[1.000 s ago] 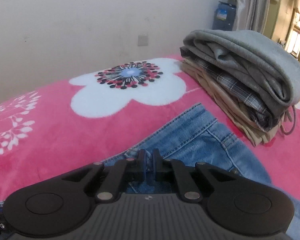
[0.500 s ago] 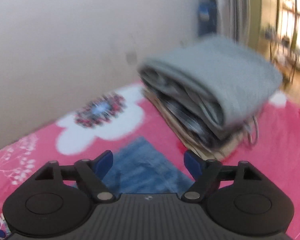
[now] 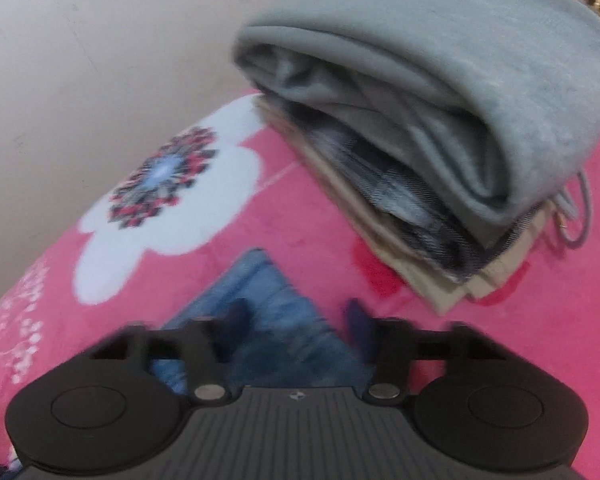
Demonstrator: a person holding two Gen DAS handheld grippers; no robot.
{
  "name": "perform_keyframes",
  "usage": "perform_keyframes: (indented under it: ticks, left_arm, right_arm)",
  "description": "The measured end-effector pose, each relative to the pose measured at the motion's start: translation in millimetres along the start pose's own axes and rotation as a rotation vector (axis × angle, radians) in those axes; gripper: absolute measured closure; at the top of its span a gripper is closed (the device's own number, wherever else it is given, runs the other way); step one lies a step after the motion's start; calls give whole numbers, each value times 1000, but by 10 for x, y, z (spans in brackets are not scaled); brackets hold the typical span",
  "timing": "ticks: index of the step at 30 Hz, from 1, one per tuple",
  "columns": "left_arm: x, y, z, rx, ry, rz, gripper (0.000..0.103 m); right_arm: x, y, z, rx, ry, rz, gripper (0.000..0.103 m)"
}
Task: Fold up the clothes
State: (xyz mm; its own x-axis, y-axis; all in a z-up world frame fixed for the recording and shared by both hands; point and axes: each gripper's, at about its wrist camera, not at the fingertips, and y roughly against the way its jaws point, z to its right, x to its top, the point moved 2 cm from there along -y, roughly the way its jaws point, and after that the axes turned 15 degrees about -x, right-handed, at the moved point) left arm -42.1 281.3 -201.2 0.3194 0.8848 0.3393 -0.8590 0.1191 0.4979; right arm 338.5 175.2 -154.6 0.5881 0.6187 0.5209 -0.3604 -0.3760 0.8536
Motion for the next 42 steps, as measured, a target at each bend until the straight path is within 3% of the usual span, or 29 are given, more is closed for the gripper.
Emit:
perform_keyframes:
  ticks: [3,4,14,22,26,29,31,33,35,38,42]
  left_arm:
    - [-12,31,47,13,-4,37,87]
    - [-4,55,54,11,3,53,88]
    - [268,307,161,-47,-21,167,90]
    - [619,512,84,-11,-52,258,90]
    - [802,475,-30,34,-85,246,89]
    - [816,337,-184,96,-43,171,84]
    - [805,322,-246,95,-4,161,80]
    - [804,366,-226,105,5,169,73]
    - [800,430,-183,135,-5,188,61]
    - [775,526,-113,160,-17,205,59]
    - [751,630,24,166,-54,233,52]
  right_arm:
    - [11,111,-112,-34,55,48,89]
    - [17,169,-128,-38,55,71,90]
    - [415,482,-409,13,-2,226,93]
    - [780,449,-741,74,-26,290,93]
    - [856,280,-890,63,-41,295,92]
    - [832,54,-998,-25,-5,233,78]
    - [807,41,-979,-50,-5,228,57]
    - [754,167,-866,-60,-36,260,43]
    - [677,408,-663,-46,-99,286,42]
    - [474,911,-268,24,-217,309,42]
    - [-36,1740,222,74,-332,361,39]
